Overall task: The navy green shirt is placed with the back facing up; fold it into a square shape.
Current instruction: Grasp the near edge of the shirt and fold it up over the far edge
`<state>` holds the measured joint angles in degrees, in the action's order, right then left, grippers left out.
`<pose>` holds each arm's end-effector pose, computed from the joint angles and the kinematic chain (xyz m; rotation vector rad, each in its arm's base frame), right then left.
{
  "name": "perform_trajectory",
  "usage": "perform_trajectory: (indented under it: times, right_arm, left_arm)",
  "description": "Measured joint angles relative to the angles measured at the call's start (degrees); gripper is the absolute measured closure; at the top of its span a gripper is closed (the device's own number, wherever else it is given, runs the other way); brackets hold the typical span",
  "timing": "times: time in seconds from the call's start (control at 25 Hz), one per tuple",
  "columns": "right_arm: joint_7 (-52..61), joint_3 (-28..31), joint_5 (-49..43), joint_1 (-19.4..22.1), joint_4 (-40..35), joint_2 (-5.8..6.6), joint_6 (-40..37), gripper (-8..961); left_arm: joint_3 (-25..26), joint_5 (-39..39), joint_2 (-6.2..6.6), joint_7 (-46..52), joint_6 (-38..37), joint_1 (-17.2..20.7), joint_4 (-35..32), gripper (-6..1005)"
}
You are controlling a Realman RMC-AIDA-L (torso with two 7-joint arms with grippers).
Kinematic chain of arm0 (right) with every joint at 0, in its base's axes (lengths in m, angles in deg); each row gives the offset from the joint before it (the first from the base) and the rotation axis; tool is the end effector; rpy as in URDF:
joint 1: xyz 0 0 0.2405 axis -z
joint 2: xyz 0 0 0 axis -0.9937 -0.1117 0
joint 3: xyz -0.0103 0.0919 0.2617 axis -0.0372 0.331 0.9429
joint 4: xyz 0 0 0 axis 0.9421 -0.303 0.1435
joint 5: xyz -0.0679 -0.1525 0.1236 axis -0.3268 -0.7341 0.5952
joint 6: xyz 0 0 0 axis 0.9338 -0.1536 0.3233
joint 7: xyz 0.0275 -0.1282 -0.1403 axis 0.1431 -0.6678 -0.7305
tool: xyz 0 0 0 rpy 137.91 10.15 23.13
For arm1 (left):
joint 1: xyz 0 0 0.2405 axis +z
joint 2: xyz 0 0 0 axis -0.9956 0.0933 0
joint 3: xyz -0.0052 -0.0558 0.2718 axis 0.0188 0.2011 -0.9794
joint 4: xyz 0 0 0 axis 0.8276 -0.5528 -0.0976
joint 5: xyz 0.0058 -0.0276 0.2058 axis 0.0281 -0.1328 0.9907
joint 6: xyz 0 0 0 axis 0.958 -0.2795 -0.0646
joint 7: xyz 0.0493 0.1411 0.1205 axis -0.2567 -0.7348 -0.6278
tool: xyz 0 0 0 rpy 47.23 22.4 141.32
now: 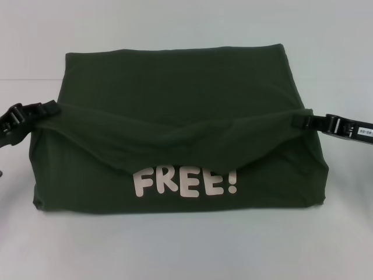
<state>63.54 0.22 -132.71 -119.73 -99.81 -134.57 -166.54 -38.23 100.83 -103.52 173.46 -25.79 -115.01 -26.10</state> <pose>0.2872 0.4148 -0.0180 -2.2255 1.4488 0.8360 -0.3238 0.3892 0.0299 -1.8706 -1.6508 -1.1590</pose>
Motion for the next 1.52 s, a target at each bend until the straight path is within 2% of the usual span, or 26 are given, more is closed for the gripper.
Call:
perform_trajectory:
  times: [0.04,0.24,0.68,0.8,1.08,1.52]
  right_arm:
    - [-1.17,0.06,0.57,-0.08,-0.05,-0.61,2.45,891]
    - [-3.35,-0.06,3.37,-0.09,0.46,-1.33,6.64,891]
    - [-8.80,-0.52,5.48,-2.38,1.46,-4.43,18.81,890]
    - [-10.61,-0.58,5.96,-3.36,3.16,-4.61,21.74,890]
    - [-12.37,-0.70,6.16,-4.25,4.94,-4.64,26.15,890]
    - [-13.15,-0.71,6.30,-5.26,6.41,-4.76,28.97,891]
  left_arm:
    - [0.05,-0.27,-0.50,-1.23,1.80,-0.11,0.01,882]
    - [-0.24,-3.26,-2.30,-6.95,7.49,-0.59,0.08,880]
    - [-2.16,-4.08,-6.22,-16.05,19.35,-5.04,0.19,876]
    - [-2.18,-4.76,-6.90,-17.09,22.29,-5.68,0.22,875]
    - [-2.17,-7.56,-7.31,-18.23,27.80,-5.82,1.42,872]
    - [-2.17,-8.61,-7.54,-21.82,31.74,-7.15,4.06,867]
